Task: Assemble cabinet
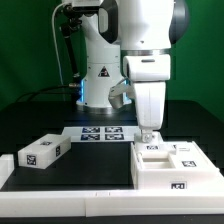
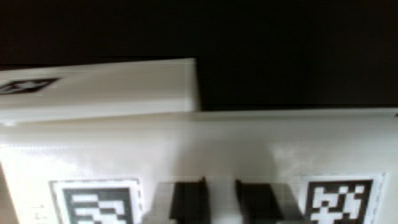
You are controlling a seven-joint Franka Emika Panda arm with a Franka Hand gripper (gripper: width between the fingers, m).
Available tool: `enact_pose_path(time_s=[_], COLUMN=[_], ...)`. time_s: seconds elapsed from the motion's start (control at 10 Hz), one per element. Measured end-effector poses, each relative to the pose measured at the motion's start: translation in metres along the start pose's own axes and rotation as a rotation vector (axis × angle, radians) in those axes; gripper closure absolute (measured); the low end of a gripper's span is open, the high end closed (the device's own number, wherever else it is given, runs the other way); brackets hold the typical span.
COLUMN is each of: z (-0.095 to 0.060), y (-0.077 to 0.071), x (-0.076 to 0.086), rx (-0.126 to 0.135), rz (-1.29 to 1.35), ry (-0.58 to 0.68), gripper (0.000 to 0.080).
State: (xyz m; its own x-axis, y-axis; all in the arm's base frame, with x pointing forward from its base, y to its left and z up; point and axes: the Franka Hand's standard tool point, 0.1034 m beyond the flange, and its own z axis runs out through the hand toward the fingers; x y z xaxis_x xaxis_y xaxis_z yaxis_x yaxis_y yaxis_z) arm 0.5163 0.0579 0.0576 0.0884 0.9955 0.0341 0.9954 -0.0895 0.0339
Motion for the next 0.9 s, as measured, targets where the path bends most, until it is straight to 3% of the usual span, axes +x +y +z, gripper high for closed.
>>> enact_pose_path(time_s=[0.2,0.7,0.9], z=[0.000,0.000,0.000], y=[0.009,0.009,0.024], x=[0.000,0.000,0.000], rx=[0.011,0.011,0.010], rz=[0.003,0.002,0.002], ry=[-0.005,-0.005,-0.004], gripper=[0.0729,0.0729,0.0729])
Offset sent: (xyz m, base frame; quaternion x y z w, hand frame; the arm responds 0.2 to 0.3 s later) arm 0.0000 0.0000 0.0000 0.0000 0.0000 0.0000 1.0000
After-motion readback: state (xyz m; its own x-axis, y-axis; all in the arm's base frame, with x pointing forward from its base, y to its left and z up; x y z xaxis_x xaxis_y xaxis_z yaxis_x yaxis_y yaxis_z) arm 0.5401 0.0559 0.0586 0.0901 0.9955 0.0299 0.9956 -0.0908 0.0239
